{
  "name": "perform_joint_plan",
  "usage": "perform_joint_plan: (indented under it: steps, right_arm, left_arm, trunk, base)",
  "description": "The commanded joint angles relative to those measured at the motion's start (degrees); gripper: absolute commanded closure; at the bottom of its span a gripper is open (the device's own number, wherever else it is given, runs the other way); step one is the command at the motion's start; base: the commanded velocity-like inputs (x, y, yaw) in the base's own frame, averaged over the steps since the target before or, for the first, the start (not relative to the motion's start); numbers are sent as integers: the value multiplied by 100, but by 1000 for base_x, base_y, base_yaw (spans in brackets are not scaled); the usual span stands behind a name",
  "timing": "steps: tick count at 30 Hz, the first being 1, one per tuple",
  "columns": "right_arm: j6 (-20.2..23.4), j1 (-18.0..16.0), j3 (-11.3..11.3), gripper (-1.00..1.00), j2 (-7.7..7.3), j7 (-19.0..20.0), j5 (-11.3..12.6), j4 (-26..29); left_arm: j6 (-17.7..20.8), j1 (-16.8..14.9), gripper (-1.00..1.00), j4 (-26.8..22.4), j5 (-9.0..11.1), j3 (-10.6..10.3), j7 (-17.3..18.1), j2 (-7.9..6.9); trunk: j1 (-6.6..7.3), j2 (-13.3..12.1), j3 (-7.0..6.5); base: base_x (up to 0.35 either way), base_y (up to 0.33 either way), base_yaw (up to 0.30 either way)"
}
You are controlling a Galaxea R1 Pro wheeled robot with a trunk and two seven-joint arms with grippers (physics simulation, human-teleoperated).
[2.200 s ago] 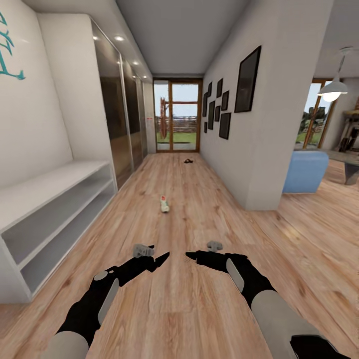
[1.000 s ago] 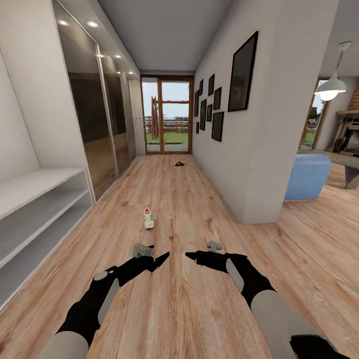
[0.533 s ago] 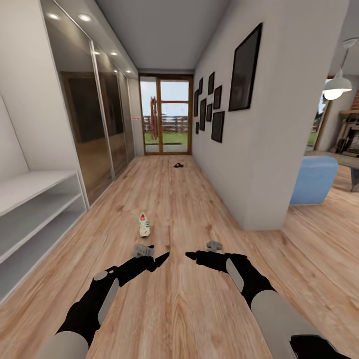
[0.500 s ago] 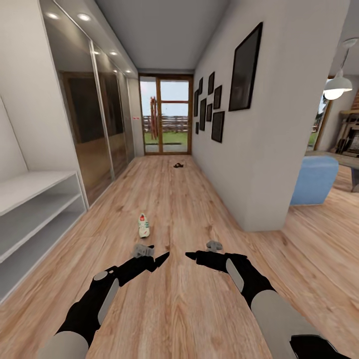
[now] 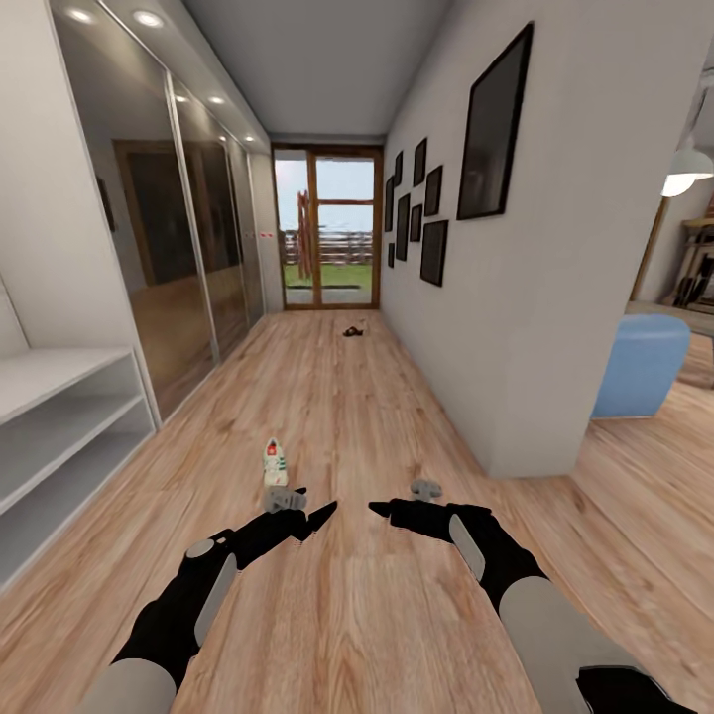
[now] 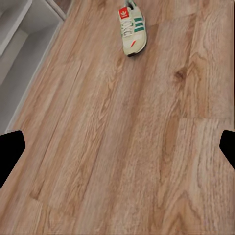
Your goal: Pick up the two gym shoes and the two sandals from the corridor floor and place them onto the hallstand (shoe rack) in the corridor, making sure they are on the rack and not on the floor. Arrange them so the two gym shoes are next to each other and the two sandals are next to each other.
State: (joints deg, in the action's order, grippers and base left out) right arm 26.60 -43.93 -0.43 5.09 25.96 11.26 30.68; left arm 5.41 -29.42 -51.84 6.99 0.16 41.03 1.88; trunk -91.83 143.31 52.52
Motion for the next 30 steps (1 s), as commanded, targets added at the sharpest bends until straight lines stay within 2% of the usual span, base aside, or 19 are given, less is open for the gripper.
perform_joint_plan:
  steps: [1, 30]
  right_arm:
    - [42, -2, -4, -100, 0, -3, 40, 7]
    - [44, 0, 8, -100, 0, -5, 15, 8]
  left_arm:
    - [57, -3, -100, -1, 57, 2, 19, 0]
    - [57, -3, -100, -10, 75, 19, 27, -3]
  trunk:
    - [-2, 2, 6]
    - [-2, 2, 6]
  base:
    - [349, -72, 0]
    - [349, -67, 0]
